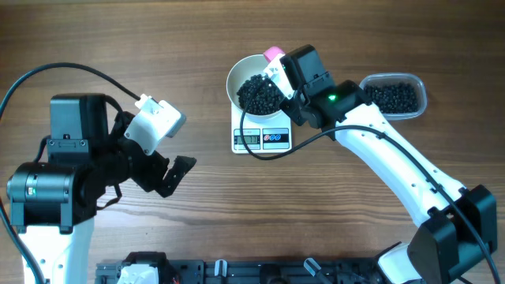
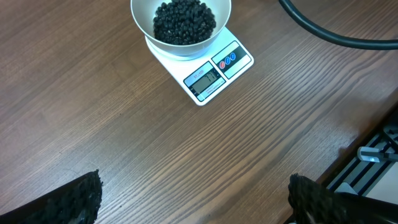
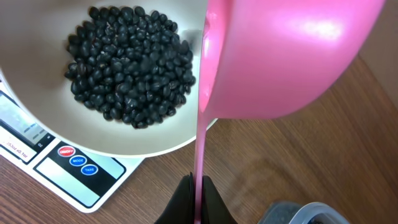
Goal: Scoop item into bowl and weigh 150g on scale
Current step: 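Tilt the scoop with the right gripper to pour beans into the bowl, then move the empty scoop with the right gripper back to the bean tub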
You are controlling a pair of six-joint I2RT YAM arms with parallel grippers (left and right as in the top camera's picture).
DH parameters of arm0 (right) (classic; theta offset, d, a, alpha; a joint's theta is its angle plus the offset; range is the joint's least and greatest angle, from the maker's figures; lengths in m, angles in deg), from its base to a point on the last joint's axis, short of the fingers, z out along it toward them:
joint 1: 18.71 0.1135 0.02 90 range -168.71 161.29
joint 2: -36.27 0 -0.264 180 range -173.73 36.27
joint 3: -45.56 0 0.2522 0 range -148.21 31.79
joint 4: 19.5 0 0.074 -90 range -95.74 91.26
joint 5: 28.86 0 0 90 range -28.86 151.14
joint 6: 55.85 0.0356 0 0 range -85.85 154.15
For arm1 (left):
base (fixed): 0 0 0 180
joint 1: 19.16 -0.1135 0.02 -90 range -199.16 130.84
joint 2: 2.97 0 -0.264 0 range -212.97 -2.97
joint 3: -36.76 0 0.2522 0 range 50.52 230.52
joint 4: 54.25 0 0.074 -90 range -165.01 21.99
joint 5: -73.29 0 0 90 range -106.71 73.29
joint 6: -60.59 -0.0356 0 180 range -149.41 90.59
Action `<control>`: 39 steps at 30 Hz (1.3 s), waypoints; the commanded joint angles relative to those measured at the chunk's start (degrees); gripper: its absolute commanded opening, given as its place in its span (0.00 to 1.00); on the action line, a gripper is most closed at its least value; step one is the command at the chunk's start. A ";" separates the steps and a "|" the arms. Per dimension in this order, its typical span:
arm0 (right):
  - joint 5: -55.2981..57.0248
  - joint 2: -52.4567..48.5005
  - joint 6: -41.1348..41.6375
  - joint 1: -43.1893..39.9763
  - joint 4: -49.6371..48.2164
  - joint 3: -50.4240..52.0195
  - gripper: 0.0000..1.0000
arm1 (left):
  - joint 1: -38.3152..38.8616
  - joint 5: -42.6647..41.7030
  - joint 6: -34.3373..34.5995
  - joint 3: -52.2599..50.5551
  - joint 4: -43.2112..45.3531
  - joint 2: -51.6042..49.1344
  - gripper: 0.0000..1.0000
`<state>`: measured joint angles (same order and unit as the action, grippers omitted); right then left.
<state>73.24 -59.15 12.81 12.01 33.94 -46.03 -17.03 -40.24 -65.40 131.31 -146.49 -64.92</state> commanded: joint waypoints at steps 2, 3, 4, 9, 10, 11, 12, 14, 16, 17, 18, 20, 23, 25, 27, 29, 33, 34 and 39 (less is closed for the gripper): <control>-1.64 -0.39 0.81 0.81 -0.44 -0.46 0.04 | -0.39 -0.87 -1.09 0.76 -0.04 0.17 1.00; -1.70 -0.39 0.98 0.92 -0.39 -0.46 0.04 | -0.39 -0.87 -1.09 0.76 -0.04 0.17 1.00; -1.62 -0.39 1.81 0.94 -0.42 -0.46 0.04 | -0.39 -0.87 -1.09 0.76 -0.04 0.17 1.00; -1.44 0.59 10.23 -0.20 0.44 -0.66 0.04 | -0.39 -0.87 -1.09 0.76 -0.04 0.17 1.00; -1.44 0.96 10.80 -0.55 0.85 -0.72 0.04 | -0.39 -0.87 -1.09 0.76 -0.04 0.17 1.00; -1.46 1.60 11.08 -1.20 1.81 -0.92 0.04 | -0.39 -0.87 -1.09 0.76 -0.04 0.17 1.00; -1.44 2.21 11.52 -2.05 3.13 -1.20 0.04 | -0.39 -0.87 -1.09 0.76 -0.04 0.17 1.00; -1.49 3.39 12.52 -4.55 7.48 -2.23 0.04 | -0.39 -0.87 -1.09 0.76 -0.04 0.17 1.00; -1.88 4.28 12.72 -7.58 13.27 -3.82 0.04 | -0.39 -0.87 -1.09 0.76 -0.04 0.17 1.00; -1.88 4.57 12.94 -9.20 16.24 -4.90 0.04 | -0.39 -0.87 -1.11 0.76 -0.04 0.17 1.00; -1.90 4.59 13.00 -10.80 18.91 -6.14 0.04 | -0.39 -0.87 -1.09 0.76 -0.04 0.17 1.00; -1.86 4.57 12.66 -13.38 23.54 -8.59 0.04 | -0.39 -0.87 -1.09 0.76 -0.04 0.17 1.00; -1.88 4.57 12.31 -18.03 29.20 -11.50 0.04 | -0.39 -0.87 -1.09 0.76 -0.04 0.17 1.00; -1.88 4.50 11.80 -21.20 32.41 -12.15 0.04 | -0.39 -0.87 -1.09 0.76 -0.04 0.17 1.00; -2.12 4.22 11.63 -24.09 35.10 -12.15 0.04 | -0.39 -0.87 -1.09 0.76 -0.04 0.17 1.00; -3.56 3.43 10.73 -26.47 37.44 -12.13 0.04 | -0.39 -0.87 -1.09 0.76 -0.04 0.17 1.00; -3.56 1.29 10.75 -29.77 38.66 -12.13 0.04 | -0.39 -0.87 -1.09 0.76 -0.04 0.17 1.00; -3.54 0.94 10.56 -30.45 38.38 -12.13 0.04 | -0.39 -0.87 -1.09 0.76 -0.04 0.17 1.00; -1.73 -3.87 9.29 -33.64 37.44 -12.13 0.04 | -0.39 -0.87 -1.09 0.76 -0.04 0.17 1.00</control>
<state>70.79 -59.00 23.36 -19.99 71.50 -57.20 -17.03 -40.24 -65.40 131.31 -146.49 -64.92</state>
